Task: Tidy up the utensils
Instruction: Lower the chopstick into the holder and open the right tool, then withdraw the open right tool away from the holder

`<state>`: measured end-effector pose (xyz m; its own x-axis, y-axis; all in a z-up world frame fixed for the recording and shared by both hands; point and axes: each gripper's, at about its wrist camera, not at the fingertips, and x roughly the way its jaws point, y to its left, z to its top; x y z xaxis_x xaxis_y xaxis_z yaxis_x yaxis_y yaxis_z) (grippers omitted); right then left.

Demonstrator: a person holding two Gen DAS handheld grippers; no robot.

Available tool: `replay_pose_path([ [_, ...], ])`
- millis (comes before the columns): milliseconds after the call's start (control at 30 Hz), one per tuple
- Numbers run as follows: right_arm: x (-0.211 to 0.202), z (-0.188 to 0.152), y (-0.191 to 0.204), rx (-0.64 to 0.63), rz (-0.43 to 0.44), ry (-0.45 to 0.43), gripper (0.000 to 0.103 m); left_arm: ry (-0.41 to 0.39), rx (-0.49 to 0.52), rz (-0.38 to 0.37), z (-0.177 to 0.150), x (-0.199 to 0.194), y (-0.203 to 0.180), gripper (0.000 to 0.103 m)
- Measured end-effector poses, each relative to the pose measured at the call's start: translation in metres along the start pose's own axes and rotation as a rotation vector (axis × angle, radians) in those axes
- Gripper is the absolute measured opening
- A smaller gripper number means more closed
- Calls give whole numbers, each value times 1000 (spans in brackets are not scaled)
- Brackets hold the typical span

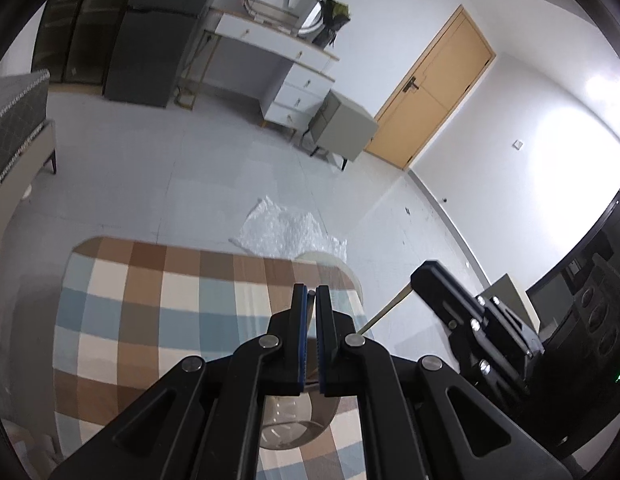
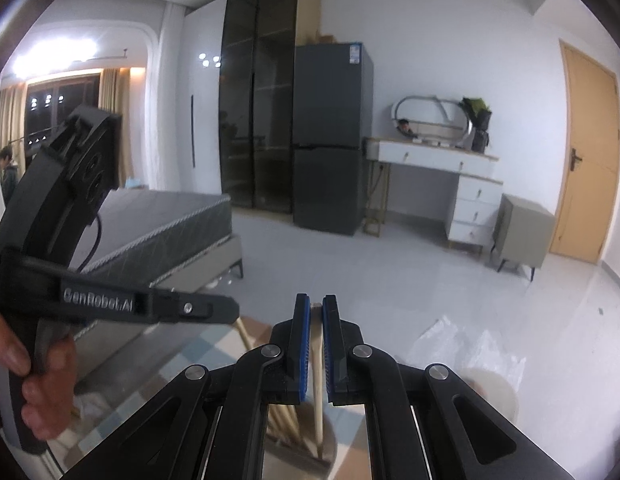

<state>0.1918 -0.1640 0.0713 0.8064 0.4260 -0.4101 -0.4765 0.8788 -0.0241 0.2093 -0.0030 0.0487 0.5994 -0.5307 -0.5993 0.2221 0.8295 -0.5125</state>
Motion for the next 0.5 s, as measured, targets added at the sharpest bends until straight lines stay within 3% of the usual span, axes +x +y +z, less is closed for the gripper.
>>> replay_pose_path([
  [233,3,-32,-11,113,38,94,10,117,20,51,-3,17,-3,1],
  [300,1,-39,-16,148,46,117,14,155,7,76,-7,20,-2,16],
  [367,-8,-46,-21,191,38,121,22,155,-22,79,-10,18,1,43],
  [500,-28,-54,-29,250,21,124,35,100,-33,148,-16,1,1,55],
])
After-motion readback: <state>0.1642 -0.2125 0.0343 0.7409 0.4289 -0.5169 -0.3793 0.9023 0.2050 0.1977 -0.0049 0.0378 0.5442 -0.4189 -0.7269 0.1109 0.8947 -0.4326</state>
